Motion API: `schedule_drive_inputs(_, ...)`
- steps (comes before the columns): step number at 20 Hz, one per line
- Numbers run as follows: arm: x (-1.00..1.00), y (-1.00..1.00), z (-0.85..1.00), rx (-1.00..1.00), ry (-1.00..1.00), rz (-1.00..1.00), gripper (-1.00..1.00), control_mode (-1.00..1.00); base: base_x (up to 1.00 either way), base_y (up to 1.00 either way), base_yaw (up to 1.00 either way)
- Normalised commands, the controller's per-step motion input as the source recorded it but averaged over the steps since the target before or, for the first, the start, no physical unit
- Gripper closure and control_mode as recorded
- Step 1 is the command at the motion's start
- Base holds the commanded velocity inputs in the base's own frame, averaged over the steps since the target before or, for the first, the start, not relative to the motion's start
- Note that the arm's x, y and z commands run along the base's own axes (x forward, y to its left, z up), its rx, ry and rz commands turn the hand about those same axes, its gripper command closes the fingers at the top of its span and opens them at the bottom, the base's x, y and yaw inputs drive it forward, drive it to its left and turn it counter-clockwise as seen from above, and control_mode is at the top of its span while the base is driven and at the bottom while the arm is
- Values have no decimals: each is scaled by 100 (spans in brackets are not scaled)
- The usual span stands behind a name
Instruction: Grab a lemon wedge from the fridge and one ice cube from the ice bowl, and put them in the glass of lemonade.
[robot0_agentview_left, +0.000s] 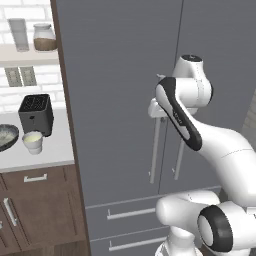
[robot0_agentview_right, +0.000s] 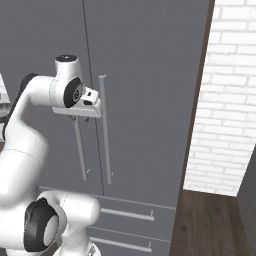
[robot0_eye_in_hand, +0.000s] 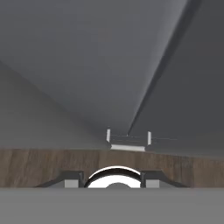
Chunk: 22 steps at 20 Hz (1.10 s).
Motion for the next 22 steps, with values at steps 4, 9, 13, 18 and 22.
schedule_drive_inputs(4, -46, 0, 0, 0, -6, 0, -100, -100, 0, 0, 0)
schedule_drive_inputs(9, -71, 0, 0, 0, -7, 0, -100, -100, 0, 0, 0)
schedule_drive_inputs(13, -60, 0, 0, 0, -5, 0, -100, -100, 0, 0, 0)
schedule_drive_inputs(18, -39, 0, 0, 1, -4, 0, -100, -100, 0, 0, 0)
schedule_drive_inputs(22, -24, 0, 0, 2, -3, 0, -100, -100, 0, 0, 0)
